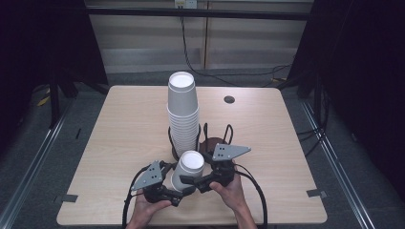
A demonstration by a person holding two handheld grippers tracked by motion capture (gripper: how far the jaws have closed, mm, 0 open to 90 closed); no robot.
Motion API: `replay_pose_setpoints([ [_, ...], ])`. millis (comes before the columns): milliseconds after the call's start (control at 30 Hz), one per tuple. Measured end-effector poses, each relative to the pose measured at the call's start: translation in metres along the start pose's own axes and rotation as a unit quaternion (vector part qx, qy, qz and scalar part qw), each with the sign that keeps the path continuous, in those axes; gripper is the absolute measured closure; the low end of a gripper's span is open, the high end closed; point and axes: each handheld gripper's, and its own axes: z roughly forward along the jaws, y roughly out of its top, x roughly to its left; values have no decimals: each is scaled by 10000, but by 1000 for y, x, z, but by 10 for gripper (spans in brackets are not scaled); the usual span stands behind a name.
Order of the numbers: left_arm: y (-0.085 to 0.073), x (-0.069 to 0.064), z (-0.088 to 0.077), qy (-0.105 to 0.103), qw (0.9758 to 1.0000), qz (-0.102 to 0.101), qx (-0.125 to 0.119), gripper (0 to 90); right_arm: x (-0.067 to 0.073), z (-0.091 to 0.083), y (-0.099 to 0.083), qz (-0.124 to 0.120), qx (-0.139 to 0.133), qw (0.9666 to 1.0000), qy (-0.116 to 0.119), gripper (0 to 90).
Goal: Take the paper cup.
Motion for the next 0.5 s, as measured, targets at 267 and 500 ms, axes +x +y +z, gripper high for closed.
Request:
replay_pose_setpoints([
  [267,0,4,-3,127,9999,-22,114,159,-4,-2,0,96,-166,9998,-102,130],
  [500,6,10,-10,297,9993,-12,218,161,-4,-15,-2,42,-354,9990,-267,130],
])
